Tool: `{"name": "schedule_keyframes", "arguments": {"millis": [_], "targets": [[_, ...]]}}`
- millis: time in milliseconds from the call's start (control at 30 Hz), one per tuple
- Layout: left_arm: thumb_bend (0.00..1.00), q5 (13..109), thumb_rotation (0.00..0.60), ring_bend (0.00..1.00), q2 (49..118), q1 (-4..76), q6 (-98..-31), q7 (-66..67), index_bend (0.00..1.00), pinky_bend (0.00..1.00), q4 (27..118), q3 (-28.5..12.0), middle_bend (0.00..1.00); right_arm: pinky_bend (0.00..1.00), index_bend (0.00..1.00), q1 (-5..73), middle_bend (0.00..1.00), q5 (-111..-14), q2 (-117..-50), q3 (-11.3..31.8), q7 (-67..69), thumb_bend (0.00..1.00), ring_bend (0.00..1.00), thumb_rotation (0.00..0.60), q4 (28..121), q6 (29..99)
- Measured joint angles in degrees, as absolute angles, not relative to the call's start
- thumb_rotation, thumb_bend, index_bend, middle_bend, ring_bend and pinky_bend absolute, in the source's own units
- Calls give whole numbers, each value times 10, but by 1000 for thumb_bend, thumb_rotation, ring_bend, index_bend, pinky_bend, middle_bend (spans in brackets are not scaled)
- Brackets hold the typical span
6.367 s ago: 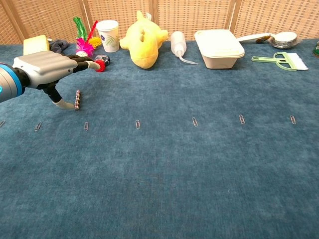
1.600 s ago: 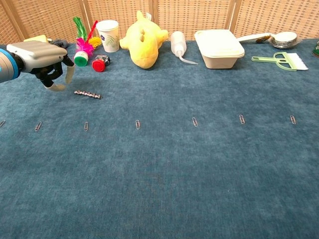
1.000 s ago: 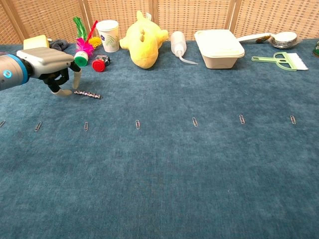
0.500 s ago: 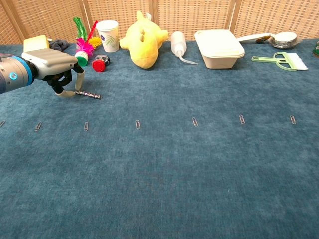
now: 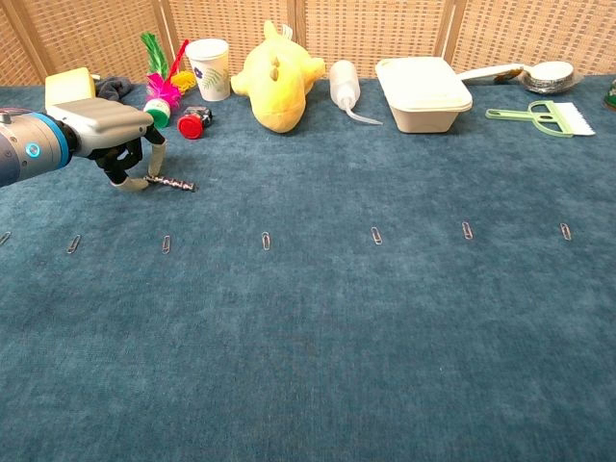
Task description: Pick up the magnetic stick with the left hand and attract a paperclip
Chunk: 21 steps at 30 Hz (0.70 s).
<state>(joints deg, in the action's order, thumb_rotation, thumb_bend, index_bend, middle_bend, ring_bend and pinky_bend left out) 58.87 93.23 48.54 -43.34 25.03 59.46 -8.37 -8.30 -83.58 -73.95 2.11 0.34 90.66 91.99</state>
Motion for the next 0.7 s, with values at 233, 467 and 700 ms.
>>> {"name": "schedule_keyframes", "arguments": {"millis": [233, 467, 700], "targets": [[679, 585, 595, 812, 933, 487, -430, 256, 470, 704, 594, -82, 825, 108, 2, -84, 12, -835, -739, 21, 4, 442, 0, 600, 907, 920], [681, 579, 595, 812, 934, 489, -428, 259, 487, 704, 594, -82, 825, 108, 2, -85, 12, -833, -738, 21, 7, 442, 0, 600, 908, 919], [681, 574, 596, 812, 934, 491, -426, 262, 499, 704, 596, -82, 825, 108, 2, -86, 12, -832, -738, 21, 8, 442, 0, 600, 908, 919]]}}
